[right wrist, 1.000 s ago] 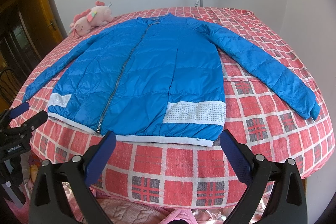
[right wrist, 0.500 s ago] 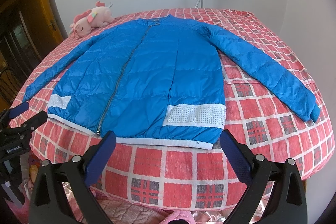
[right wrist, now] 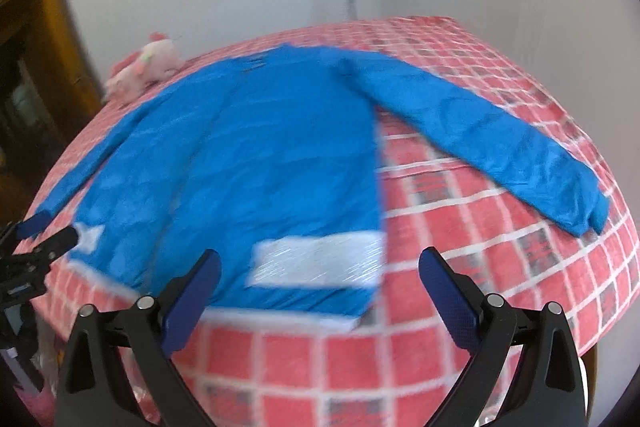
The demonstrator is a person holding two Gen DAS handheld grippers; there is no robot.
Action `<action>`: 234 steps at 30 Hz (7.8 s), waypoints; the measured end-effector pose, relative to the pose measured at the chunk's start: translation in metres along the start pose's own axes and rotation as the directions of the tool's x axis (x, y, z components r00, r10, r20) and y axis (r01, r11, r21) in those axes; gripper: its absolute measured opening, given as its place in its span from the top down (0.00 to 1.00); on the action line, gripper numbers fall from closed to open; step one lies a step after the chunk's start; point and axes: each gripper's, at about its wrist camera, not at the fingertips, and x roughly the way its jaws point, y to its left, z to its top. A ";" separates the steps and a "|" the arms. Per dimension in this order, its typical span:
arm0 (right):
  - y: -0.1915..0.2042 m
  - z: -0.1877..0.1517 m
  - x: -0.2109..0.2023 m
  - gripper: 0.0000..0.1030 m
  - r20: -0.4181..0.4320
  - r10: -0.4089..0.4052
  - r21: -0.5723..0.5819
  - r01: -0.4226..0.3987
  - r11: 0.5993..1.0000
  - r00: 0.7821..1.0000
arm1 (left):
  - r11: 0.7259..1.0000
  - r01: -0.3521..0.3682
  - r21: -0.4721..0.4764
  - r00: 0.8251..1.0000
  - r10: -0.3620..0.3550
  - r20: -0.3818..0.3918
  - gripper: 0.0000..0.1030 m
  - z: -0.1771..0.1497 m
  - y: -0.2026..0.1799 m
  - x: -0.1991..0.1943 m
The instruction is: Fold large clothes
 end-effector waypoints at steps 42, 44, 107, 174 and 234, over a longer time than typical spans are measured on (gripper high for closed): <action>-0.189 0.147 0.036 0.75 0.085 0.086 0.415 -0.114 0.903 0.993 | 0.990 0.089 -0.107 0.985 -0.103 -0.136 0.04 0.139 0.002 0.164; -0.155 0.168 0.048 0.75 0.076 0.118 0.358 -0.137 0.923 0.990 | 0.988 0.086 -0.132 0.986 -0.103 -0.130 0.04 0.142 0.012 0.163; -0.012 0.213 0.202 0.56 -0.084 0.391 0.079 -0.385 0.920 0.917 | 0.942 0.094 -0.322 0.990 -0.123 -0.072 0.82 0.188 0.111 0.200; 0.098 0.146 0.173 0.31 -0.249 0.154 -0.154 -0.196 0.968 0.956 | 0.581 -0.365 -0.728 0.931 0.243 -0.273 0.18 -0.060 0.436 0.036; 0.048 0.151 0.194 0.30 -0.245 0.117 -0.062 -0.136 0.989 0.962 | 0.892 0.412 -0.187 0.911 -0.409 0.056 0.43 0.187 0.082 0.144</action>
